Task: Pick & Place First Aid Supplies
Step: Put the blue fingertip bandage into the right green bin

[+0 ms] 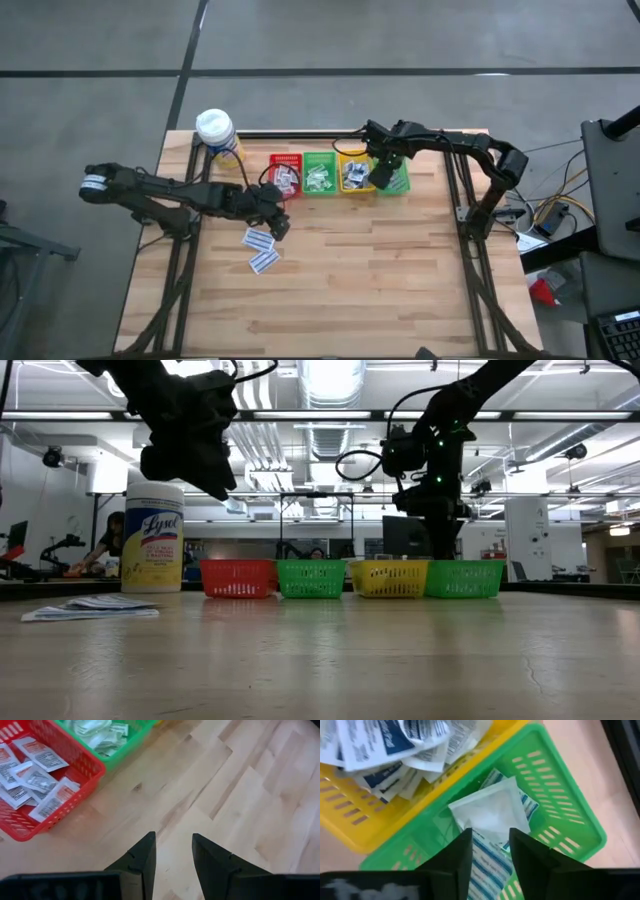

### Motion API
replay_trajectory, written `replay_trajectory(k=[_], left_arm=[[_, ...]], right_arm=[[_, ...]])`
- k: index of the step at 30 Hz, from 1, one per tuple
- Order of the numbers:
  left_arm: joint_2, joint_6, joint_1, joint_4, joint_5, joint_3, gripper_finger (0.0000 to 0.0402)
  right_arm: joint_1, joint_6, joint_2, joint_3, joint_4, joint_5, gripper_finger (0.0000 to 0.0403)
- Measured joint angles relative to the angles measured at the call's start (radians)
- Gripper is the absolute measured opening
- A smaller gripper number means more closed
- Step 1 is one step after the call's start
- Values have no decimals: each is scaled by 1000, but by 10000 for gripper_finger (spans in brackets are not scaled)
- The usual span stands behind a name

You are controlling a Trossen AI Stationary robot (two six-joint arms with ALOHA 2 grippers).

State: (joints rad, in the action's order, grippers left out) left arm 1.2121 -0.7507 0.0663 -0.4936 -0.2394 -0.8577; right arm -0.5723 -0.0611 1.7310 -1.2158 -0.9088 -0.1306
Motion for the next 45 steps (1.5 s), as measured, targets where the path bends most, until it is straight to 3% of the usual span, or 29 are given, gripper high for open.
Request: replay_trajectory(k=[7,16,24,31,36,38,45], left_arm=[[0,49,49,-56,52,16,120],[-1,-41,112,-168,119,119,120],[-1,207,134,-78,170,229,120],[2,150,138,-27,300,249,120],[4,174,178,83,310,249,120],[8,130,190,76,312,251,120],[14,-241,200,64,415,291,120]], right_arm=[[41,-12,-60,-4,-21,10,144],[160,-60,-252,-4,1,12,128],[213,-68,-414,-5,52,7,117],[226,-123,-481,-1,63,8,108],[236,-121,-469,3,68,9,102],[235,-126,-458,9,82,8,100],[235,-121,-429,26,108,10,90]])
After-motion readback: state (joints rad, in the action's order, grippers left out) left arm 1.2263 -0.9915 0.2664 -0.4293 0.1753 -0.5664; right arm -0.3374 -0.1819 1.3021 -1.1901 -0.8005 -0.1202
